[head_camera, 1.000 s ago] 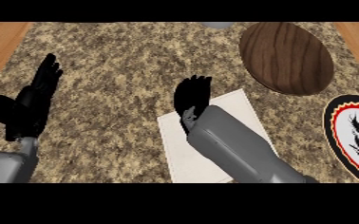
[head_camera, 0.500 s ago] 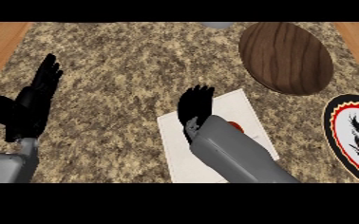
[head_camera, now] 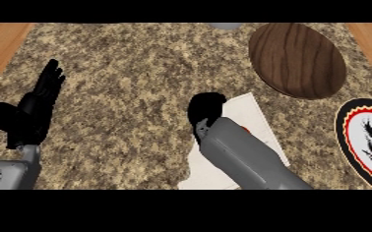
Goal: Pick the croissant from the placemat and place it in the bowl
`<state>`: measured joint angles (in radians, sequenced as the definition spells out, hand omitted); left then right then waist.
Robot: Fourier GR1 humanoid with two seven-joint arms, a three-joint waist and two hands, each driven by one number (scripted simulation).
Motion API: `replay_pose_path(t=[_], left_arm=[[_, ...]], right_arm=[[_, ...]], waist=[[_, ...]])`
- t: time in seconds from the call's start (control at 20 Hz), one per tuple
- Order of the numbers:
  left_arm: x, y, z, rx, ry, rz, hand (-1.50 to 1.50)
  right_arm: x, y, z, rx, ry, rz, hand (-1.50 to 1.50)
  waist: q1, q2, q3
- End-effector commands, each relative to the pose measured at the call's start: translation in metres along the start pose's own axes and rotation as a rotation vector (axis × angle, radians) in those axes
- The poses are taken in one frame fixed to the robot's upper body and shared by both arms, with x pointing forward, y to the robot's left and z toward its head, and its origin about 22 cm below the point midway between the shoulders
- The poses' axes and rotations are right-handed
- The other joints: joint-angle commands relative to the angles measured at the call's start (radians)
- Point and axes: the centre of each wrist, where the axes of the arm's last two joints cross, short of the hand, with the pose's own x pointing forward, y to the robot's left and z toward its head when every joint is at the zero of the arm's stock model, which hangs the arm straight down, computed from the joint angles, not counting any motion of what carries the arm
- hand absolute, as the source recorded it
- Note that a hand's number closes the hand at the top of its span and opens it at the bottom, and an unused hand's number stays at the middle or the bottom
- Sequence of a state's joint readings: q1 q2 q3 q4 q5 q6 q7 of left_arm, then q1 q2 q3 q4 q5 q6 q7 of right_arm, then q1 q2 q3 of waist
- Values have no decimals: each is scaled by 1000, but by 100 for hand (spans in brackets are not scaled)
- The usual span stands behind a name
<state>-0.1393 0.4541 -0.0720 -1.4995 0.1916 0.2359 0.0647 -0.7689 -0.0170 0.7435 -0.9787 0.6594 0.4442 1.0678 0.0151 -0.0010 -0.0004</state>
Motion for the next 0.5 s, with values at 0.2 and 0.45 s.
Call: replay_pose_path(t=[0.2, 0.45], left_arm=[[10, -1, -3, 1, -20, -11, 0], [19, 1, -8, 2, -5, 18, 0]], right_arm=[[2, 17, -17, 29, 17, 7, 150], [3, 15, -24, -1, 17, 4, 150]], waist=[[-2, 3, 1], [3, 3, 1]])
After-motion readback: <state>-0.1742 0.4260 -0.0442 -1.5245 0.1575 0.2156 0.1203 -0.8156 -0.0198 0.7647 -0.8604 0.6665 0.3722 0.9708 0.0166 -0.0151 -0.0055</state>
